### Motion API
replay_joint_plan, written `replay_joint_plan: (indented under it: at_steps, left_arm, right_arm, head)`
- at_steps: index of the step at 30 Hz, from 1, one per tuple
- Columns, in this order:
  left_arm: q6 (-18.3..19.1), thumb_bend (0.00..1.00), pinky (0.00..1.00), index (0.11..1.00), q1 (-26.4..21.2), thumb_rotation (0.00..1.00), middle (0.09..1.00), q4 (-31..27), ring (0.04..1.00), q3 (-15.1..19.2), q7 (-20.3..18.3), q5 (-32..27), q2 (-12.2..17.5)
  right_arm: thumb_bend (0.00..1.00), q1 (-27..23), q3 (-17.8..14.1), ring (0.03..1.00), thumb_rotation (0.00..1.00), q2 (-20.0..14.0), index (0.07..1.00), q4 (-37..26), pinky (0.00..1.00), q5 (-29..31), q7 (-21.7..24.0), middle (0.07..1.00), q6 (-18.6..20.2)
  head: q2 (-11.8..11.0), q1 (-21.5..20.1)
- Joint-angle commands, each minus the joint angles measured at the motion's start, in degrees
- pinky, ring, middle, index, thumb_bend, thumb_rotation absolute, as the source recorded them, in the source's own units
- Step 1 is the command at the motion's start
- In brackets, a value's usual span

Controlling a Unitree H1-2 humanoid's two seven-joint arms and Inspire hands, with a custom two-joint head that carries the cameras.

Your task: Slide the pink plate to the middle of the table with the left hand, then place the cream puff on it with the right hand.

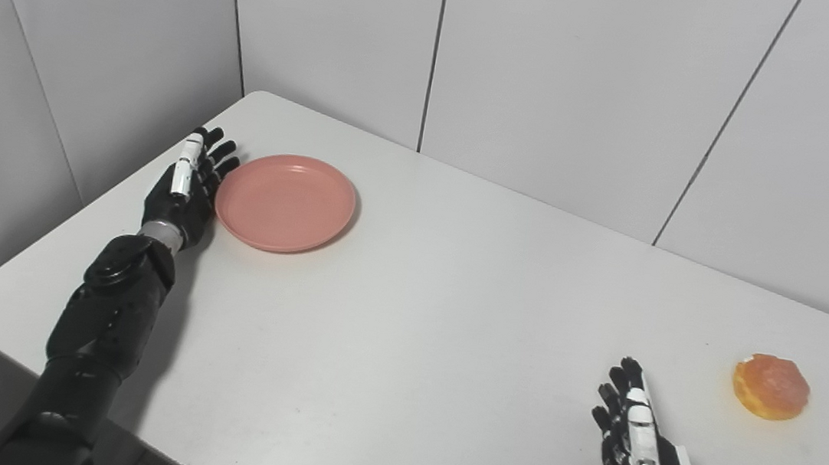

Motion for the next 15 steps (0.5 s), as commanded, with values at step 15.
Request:
replay_joint_plan:
  at_steps: [15]
  left_arm:
    - [6.13, 0.35, 0.96, 0.93, 0.36, 1.0, 0.948, -3.88, 0.95, -3.73, -2.14, -0.97, -2.28]
  right_arm:
    - [0.17, -1.47, 0.27, 1.0, 1.0, 0.96, 1.0, -1.25, 1.0, 0.24, 0.01, 1.0, -1.53]
  head:
    - [0.86, -1.88]
